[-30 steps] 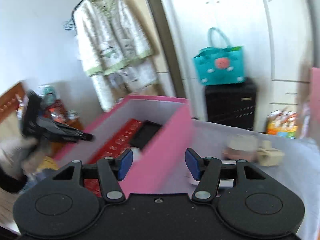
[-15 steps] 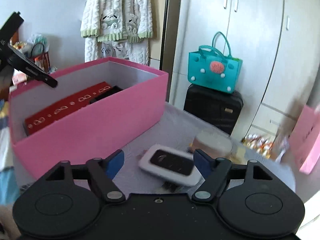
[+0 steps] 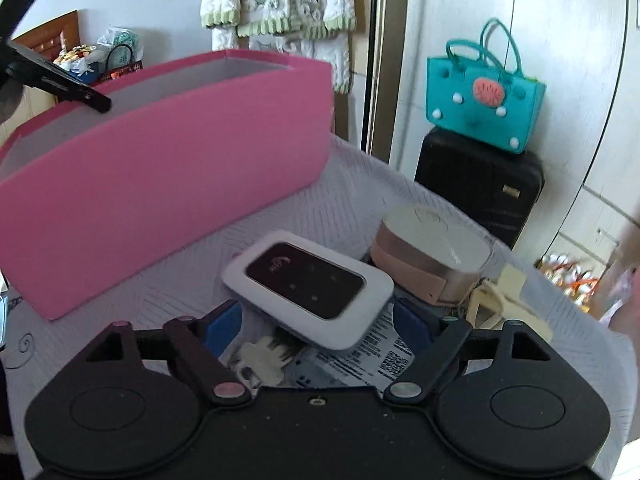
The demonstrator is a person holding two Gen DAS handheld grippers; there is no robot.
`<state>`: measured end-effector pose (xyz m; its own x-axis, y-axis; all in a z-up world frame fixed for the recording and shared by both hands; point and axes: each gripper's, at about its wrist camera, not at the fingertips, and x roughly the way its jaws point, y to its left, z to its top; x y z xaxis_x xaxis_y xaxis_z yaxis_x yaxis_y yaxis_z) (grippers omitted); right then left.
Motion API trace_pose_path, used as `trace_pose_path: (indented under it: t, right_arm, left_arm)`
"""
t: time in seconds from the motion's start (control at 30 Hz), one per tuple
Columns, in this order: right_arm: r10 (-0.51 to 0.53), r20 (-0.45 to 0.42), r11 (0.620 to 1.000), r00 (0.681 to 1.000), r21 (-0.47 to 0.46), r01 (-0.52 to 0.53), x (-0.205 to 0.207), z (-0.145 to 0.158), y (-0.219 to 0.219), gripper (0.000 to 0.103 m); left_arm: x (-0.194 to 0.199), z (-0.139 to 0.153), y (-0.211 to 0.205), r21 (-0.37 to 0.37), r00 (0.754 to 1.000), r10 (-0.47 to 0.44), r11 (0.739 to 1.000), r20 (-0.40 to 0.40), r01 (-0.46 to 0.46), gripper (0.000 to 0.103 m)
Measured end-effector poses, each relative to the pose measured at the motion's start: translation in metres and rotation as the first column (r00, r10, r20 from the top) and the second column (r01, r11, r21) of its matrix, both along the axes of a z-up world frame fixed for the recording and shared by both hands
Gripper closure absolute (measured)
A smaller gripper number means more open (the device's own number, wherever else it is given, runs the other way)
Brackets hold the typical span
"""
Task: Organize rigid objects
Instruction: 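Move the right tool back to the white wifi router on the table, then close the right tool on the white wifi router and lift it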
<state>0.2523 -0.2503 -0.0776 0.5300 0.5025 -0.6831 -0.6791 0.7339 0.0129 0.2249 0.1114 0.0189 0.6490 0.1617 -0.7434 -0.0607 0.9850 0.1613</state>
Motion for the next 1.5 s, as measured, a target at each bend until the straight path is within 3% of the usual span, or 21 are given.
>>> trace_pose_path:
  t: [0.3, 0.43, 0.6, 0.77, 1.0, 1.13, 1.2, 1.33, 1.5]
  right_arm:
    - [0.005, 0.031, 0.998, 1.000, 0.055, -0.007, -0.034, 0.005, 0.006, 0.019]
    - [0.045, 0.020, 0.996, 0.999, 0.082, -0.047, -0.059, 0.008, 0.017, 0.019]
    - [0.080, -0.064, 0.990, 0.995, 0.122, -0.071, -0.086, 0.003, 0.029, 0.021]
    - [0.040, 0.006, 0.996, 0.999, 0.075, -0.040, -0.100, 0.008, 0.032, 0.021]
    - [0.057, 0.075, 0.998, 0.996, -0.037, -0.054, -0.067, 0.005, 0.050, 0.020]
    - [0.104, 0.055, 0.992, 0.993, -0.077, -0.099, -0.049, -0.001, 0.064, 0.022]
    - [0.073, 0.031, 0.997, 0.997, -0.042, -0.071, -0.041, 0.000, 0.066, 0.030]
    - [-0.103, -0.061, 0.994, 0.993, 0.034, 0.105, -0.033, 0.007, 0.061, 0.036]
    - [-0.138, -0.061, 0.990, 0.989, -0.005, 0.138, -0.042, 0.008, 0.064, 0.037]
  left_arm:
    - [-0.005, 0.000, 0.005, -0.021, 1.000, -0.022, 1.000, 0.015, 0.022, 0.095]
    - [-0.007, -0.002, 0.003, 0.002, 0.998, -0.062, 0.998, 0.023, 0.062, 0.095]
    - [-0.011, -0.002, 0.004, 0.021, 0.993, -0.113, 0.993, 0.036, 0.112, 0.095]
    - [-0.011, -0.002, 0.004, 0.022, 0.990, -0.140, 0.990, 0.034, 0.139, 0.095]
    - [-0.005, 0.001, 0.011, -0.021, 0.985, -0.173, 0.985, -0.009, 0.173, 0.096]
    - [-0.007, 0.000, 0.010, -0.010, 0.982, -0.189, 0.982, -0.010, 0.189, 0.096]
    - [-0.009, 0.000, 0.010, -0.005, 0.981, -0.195, 0.981, -0.006, 0.195, 0.096]
    - [-0.010, 0.001, 0.013, -0.017, 0.978, -0.209, 0.978, -0.002, 0.209, 0.096]
    - [-0.010, 0.001, 0.014, -0.021, 0.974, -0.226, 0.974, 0.001, 0.226, 0.096]
